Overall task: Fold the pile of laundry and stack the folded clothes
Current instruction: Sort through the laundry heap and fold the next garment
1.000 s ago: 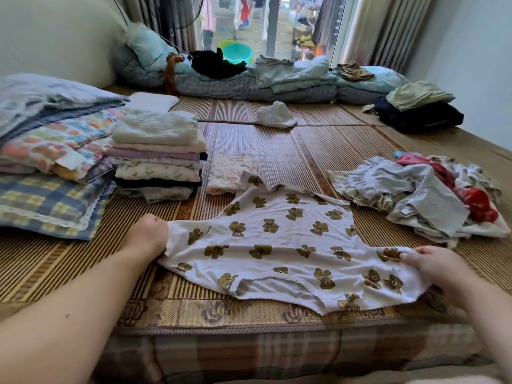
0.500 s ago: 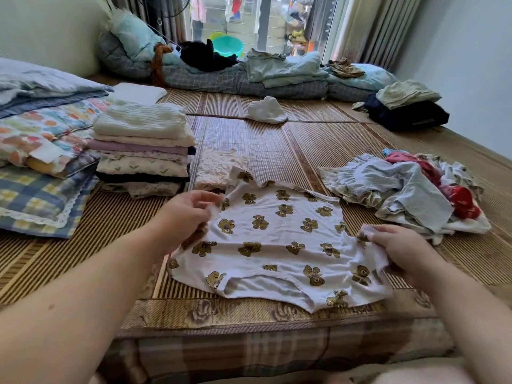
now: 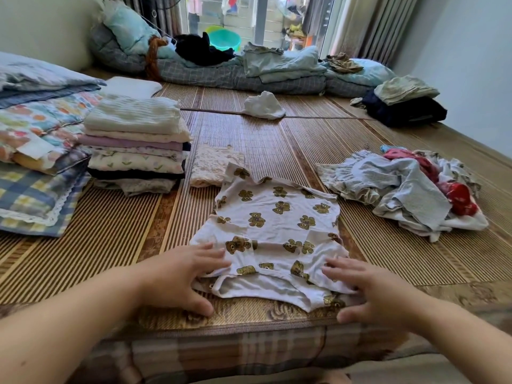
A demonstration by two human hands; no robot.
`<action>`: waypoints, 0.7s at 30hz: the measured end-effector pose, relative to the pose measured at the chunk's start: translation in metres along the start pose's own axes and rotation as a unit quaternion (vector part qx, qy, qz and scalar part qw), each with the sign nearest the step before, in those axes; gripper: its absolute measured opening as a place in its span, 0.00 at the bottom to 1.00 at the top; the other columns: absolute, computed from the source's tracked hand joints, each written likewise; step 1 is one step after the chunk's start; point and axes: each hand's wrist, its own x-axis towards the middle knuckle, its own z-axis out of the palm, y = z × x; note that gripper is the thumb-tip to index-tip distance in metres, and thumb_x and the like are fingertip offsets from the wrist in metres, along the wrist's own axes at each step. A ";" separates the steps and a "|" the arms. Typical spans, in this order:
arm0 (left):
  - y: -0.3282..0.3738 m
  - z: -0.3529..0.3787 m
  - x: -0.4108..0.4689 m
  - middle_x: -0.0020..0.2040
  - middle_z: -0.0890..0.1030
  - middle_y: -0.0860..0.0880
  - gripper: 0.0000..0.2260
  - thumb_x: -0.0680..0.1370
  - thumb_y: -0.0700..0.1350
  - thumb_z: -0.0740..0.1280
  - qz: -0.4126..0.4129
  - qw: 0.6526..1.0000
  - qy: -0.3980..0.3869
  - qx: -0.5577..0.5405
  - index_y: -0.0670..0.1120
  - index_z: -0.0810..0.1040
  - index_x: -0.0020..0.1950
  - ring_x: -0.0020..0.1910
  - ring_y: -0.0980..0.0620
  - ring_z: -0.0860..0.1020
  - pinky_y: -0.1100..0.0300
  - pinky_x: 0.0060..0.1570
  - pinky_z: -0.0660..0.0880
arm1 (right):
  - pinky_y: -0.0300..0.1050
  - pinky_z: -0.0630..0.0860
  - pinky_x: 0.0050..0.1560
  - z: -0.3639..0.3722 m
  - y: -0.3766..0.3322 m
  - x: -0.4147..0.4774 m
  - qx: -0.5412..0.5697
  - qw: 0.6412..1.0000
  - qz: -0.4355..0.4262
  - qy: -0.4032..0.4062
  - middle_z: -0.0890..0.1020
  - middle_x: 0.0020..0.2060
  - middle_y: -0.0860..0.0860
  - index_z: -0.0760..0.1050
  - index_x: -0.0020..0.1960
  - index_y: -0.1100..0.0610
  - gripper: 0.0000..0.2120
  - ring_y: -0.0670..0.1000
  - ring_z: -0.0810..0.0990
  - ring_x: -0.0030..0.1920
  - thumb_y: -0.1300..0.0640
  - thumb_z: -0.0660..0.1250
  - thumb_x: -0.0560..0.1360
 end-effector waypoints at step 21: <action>0.015 0.035 -0.028 0.67 0.67 0.65 0.36 0.70 0.70 0.38 0.087 0.988 0.126 -0.002 0.58 0.73 0.66 0.63 0.72 0.65 0.87 0.55 0.53 | 0.42 0.72 0.61 0.065 0.016 -0.021 -0.164 0.943 -0.158 0.241 0.82 0.57 0.45 0.80 0.61 0.49 0.20 0.46 0.79 0.60 0.47 0.60 0.73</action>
